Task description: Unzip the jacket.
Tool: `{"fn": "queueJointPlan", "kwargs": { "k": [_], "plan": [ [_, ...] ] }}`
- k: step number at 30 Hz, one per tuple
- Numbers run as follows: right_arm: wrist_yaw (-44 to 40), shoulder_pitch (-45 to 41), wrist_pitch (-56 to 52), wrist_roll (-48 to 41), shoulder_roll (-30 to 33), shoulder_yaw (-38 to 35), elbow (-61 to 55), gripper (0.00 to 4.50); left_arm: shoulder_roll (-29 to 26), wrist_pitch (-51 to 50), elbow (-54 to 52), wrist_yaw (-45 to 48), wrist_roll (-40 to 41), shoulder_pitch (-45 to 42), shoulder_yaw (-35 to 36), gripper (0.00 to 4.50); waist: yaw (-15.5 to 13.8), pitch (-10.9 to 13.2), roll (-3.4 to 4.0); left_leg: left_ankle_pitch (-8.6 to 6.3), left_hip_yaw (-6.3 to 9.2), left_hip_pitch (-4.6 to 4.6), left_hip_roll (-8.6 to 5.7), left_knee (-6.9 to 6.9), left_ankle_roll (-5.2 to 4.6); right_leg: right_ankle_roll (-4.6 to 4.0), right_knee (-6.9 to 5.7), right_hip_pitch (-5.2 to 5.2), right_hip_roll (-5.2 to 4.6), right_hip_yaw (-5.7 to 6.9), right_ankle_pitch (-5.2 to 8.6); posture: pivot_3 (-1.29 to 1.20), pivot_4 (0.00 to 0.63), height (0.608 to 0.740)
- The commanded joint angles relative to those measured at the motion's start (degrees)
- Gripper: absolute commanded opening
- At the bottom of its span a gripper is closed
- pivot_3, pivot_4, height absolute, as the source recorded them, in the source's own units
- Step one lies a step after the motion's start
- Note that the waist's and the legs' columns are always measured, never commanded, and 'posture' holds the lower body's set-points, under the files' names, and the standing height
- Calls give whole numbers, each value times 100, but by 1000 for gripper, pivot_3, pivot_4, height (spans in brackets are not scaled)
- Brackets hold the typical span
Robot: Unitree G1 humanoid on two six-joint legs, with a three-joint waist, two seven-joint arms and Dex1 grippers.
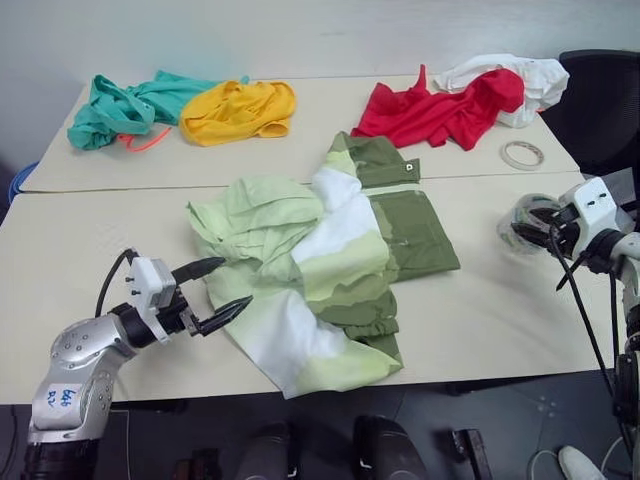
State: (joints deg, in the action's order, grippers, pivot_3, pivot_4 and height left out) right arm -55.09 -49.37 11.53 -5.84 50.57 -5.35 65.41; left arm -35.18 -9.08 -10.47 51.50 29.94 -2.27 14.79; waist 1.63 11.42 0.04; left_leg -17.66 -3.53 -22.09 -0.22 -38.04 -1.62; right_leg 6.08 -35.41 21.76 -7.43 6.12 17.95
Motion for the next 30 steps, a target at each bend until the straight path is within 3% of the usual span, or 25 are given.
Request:
{"fn": "queueJointPlan", "kwargs": {
  "k": [1, 4, 7, 9, 14, 17, 23, 27, 30],
  "plan": [
    [-394, -124, 295, -110, 176, -207, -76, 3487, -235, 182, 90, 201, 24, -47, 270, 4500, 1, 0, 0, 0, 1, 0, 1, 0, 0, 0, 0, 0, -1, 0, 0, 0, 150, 740],
    [-1022, 150, 543, -267, 422, -318, -472, 4479, -501, 360, 305, 269, -168, 38, 444, 4500, -10, 1, 1, 0, 5, 0, 1, 0, 0, 0, 0, 0, -2, 1, 0, 0, 150, 740],
    [-2225, 799, 381, -1073, 491, -640, -1822, 4479, -849, 1050, 677, 385, -726, 176, 558, 4500, -36, 2, 3, -1, 13, -4, 0, -1, -1, 0, 6, -3, -5, 2, 0, 0, 150, 740],
    [-2567, 1265, 151, -1412, 486, -733, -2653, 4479, -996, 1507, 876, 488, -996, 265, 561, 4500, -35, 2, 3, -2, 15, -3, 0, 0, -1, 4, 11, -7, -6, 5, -2, 0, 150, 740],
    [-2480, 2538, -631, -1508, 133, -207, -4879, 4479, -1227, 2179, 1162, 855, -1398, 291, 199, 4500, -37, 2, 3, -6, 27, 1, 3, 2, 4, 7, 17, -12, -14, -2, -4, 0, 150, 740],
    [-2119, 2487, -313, -918, -152, 204, -4712, 4479, -1171, 2049, 1185, 753, -1667, 24, -205, 4500, -41, 2, 3, -11, 30, 0, 0, 0, 6, 7, 32, -11, -19, -6, -4, 0, 150, 740],
    [-1303, 1579, 397, 66, -828, 813, -3422, 4479, -1242, 2257, 1539, 664, -2523, -366, -1030, 4500, -18, 2, 5, -9, 14, -2, -4, 1, 5, 9, -6, 8, -14, 4, -5, 0, 150, 740],
    [-967, 1032, 694, 450, -1186, 1047, -2459, 4479, -863, 2124, 1688, 265, -2647, -807, -1259, 4500, -48, 1, 7, 0, 9, 5, -7, -3, -2, 9, -12, 1, -16, 10, -5, 0, 150, 740],
    [-1041, 792, 756, 553, -1356, 1159, -1969, 3846, -636, 2129, 1728, 101, -2755, -960, -1426, 4313, -61, -3, 0, 1, 12, 13, -8, -13, -5, 10, -15, -17, -19, 10, -6, 0, 150, 740]
  ]
}}
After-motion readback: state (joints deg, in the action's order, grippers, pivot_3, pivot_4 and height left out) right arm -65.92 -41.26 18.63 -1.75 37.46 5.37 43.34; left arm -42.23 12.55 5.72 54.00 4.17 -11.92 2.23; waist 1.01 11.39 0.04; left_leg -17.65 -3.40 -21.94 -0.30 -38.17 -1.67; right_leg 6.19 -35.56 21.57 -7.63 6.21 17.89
